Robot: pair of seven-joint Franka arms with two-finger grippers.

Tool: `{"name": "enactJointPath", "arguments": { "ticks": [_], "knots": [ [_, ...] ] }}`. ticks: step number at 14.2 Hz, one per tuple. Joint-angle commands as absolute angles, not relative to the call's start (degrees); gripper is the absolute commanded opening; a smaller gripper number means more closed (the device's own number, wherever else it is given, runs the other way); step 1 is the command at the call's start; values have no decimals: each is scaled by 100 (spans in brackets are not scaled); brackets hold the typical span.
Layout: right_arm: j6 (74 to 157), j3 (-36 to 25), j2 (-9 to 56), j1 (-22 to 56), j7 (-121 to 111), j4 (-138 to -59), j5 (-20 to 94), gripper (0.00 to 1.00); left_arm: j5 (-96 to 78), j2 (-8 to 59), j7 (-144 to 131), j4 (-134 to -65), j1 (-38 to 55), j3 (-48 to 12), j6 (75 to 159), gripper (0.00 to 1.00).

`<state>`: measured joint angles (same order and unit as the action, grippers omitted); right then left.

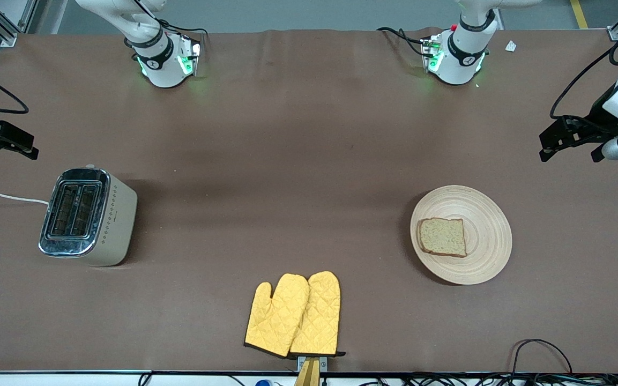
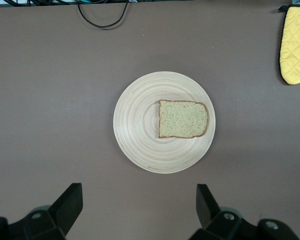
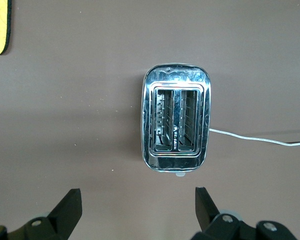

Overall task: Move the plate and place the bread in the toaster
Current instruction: 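Move the left gripper toward the wooden plate's rim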

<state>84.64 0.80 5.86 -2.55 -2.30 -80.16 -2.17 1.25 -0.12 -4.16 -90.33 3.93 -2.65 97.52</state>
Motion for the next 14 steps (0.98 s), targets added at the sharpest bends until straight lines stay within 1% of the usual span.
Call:
{"name": "enactJointPath", "arguments": {
  "ticks": [1, 3, 5, 7, 9, 11, 14],
  "knots": [
    [8455, 167, 466, -343, -167, -8112, -237, 100, 237, 35, -291, -8938, 387, -281, 9730, 100],
    [8455, 167, 475, -343, -167, -8121, -237, 100, 89, 61, -246, -8903, 352, -273, 9738, 100],
    [8455, 167, 475, -343, -167, -8112, -229, 100, -454, 184, 85, -8912, 168, -168, 9738, 100],
    [8464, 167, 475, -343, -167, -8112, -229, 100, -676, 482, 814, -8921, -95, -141, 9747, 100],
    [8481, 167, 483, -343, -167, -8112, -220, 100, -1708, 999, 1403, -8912, -718, -141, 9756, 100],
    [8490, 167, 483, -334, -167, -8112, -220, 100, -2528, 1710, 1765, -8912, -1237, -141, 9756, 100],
    [8473, 176, 483, -343, -167, -8121, -211, 100, -3390, 2870, 2518, -8860, -1704, -141, 9756, 100]
  ]
}}
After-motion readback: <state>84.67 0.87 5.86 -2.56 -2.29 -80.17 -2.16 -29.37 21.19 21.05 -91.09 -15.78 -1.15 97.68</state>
